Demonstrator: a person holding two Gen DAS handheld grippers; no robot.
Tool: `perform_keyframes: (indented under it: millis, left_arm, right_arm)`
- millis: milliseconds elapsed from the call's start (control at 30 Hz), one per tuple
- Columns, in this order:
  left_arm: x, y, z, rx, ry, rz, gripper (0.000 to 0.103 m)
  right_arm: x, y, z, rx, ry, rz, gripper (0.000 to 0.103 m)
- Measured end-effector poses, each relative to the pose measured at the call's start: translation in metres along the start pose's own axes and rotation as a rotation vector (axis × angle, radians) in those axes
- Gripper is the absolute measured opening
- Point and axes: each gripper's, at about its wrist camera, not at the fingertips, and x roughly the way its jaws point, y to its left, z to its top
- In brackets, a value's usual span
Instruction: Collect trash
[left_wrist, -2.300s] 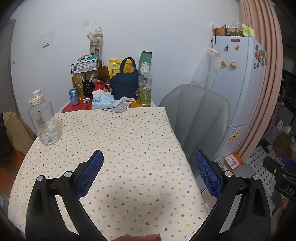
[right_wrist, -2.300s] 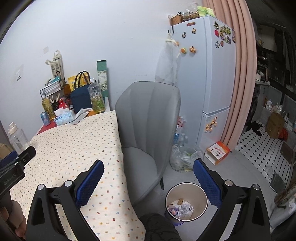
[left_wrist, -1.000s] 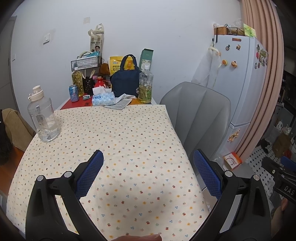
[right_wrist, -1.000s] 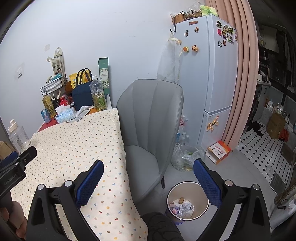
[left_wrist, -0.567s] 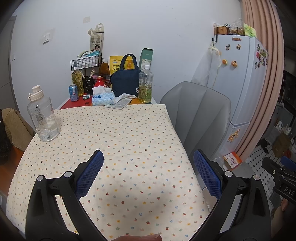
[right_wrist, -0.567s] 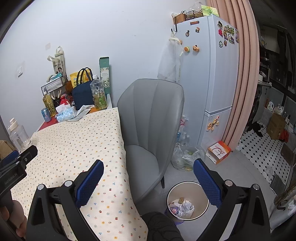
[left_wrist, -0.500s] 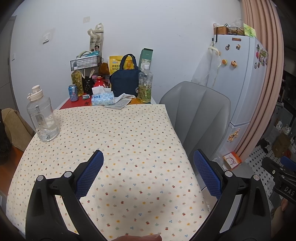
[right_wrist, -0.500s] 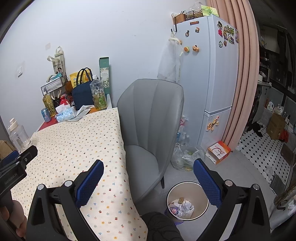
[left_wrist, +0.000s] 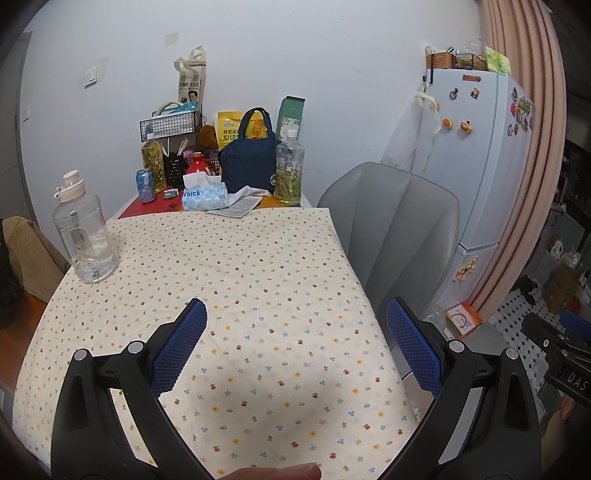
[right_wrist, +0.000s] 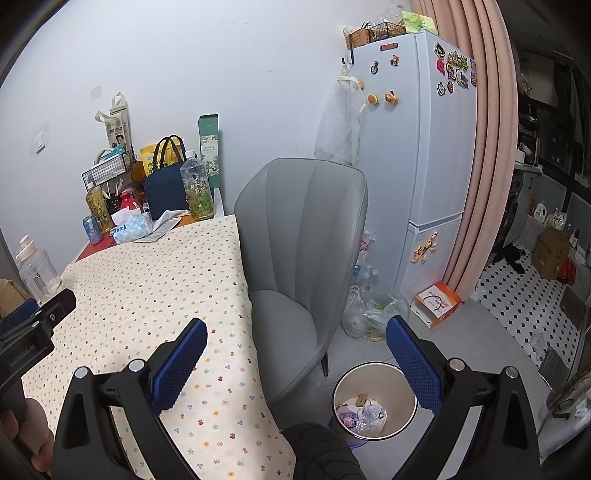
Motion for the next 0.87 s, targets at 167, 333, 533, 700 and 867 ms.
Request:
perform_keyframes:
  millis: [167, 333, 533, 700, 867]
  left_arm:
    - [0.0, -0.001, 0.0, 0.008, 0.001, -0.004, 0.097]
    - [-0.002, -0.003, -0.001, 0.013, 0.001, -0.009, 0.097]
    - [-0.002, -0.004, 0.0, 0.011, 0.001, -0.009, 0.097]
    - [-0.007, -0.005, 0.0, 0.01, -0.006, -0.014, 0.097]
    - [-0.016, -0.006, 0.0, 0.012, -0.019, -0.012, 0.097]
  right_arm:
    - [-0.001, -0.001, 0.001, 0.002, 0.0, -0.004, 0.095]
    - [-0.003, -0.002, 0.0, 0.006, -0.004, -0.008, 0.095]
    - [-0.004, -0.004, 0.0, 0.009, -0.005, -0.006, 0.095]
    - [-0.011, -0.004, 0.002, 0.006, -0.019, -0.003, 0.095]
    - [-0.018, -0.004, 0.003, 0.005, -0.032, 0.003, 0.095]
